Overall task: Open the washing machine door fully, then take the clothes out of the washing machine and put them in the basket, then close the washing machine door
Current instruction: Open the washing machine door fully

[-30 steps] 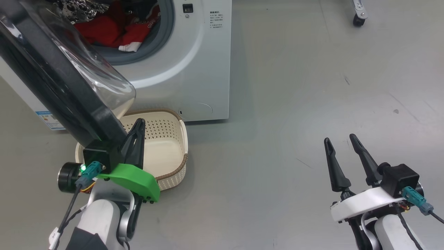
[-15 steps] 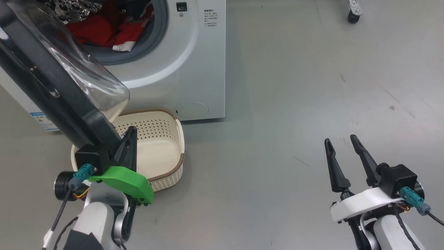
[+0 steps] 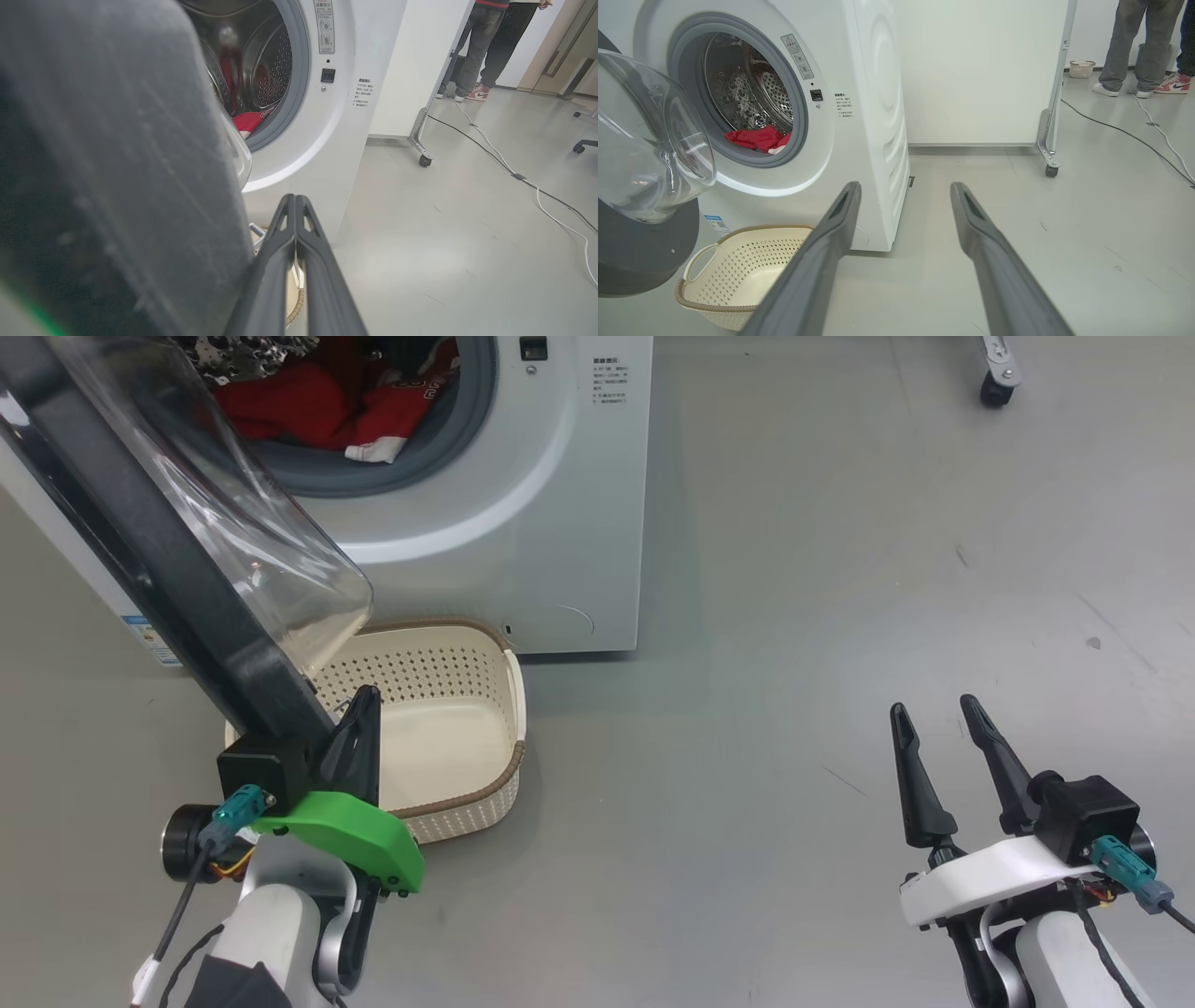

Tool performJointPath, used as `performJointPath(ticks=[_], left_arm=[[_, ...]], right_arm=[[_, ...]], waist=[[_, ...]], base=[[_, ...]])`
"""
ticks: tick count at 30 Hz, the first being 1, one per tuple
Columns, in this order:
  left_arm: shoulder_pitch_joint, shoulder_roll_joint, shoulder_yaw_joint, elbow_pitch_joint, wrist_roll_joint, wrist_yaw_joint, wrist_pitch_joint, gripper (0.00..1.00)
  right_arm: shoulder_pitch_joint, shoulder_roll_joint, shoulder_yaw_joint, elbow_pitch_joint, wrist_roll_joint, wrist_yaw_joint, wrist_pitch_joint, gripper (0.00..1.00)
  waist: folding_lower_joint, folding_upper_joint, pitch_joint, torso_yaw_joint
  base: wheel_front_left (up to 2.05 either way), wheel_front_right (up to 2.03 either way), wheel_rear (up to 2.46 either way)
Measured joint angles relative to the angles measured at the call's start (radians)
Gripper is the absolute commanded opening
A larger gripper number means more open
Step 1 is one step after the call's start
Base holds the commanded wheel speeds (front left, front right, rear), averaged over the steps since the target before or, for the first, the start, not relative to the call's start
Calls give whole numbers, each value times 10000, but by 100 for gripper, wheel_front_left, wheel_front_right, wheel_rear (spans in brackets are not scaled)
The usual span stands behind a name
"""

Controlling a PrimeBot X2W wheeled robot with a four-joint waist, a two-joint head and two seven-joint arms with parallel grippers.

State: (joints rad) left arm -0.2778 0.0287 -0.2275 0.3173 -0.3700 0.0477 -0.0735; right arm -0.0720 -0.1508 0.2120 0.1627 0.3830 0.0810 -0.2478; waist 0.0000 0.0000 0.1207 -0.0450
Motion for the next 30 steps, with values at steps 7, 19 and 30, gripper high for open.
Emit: performJointPath(ticks=[7, 19, 30], left_arm=[[0, -52, -121, 201, -151, -2, -201, 0], [0, -50, -180, 439, -351, 2, -514, 0], [5, -46, -23, 575, -523, 100, -704, 0]], right_arm=[[1, 90, 2, 12, -50, 61, 0, 100], [64, 63, -86, 77, -102, 102, 0, 100], [233, 8, -77, 130, -167, 146, 0, 100]], waist=[[0, 0, -115, 474], [0, 0, -321, 1575], [0, 0, -458, 2666]], base=[[0, 0, 0], [0, 0, 0], [0, 0, 0]])
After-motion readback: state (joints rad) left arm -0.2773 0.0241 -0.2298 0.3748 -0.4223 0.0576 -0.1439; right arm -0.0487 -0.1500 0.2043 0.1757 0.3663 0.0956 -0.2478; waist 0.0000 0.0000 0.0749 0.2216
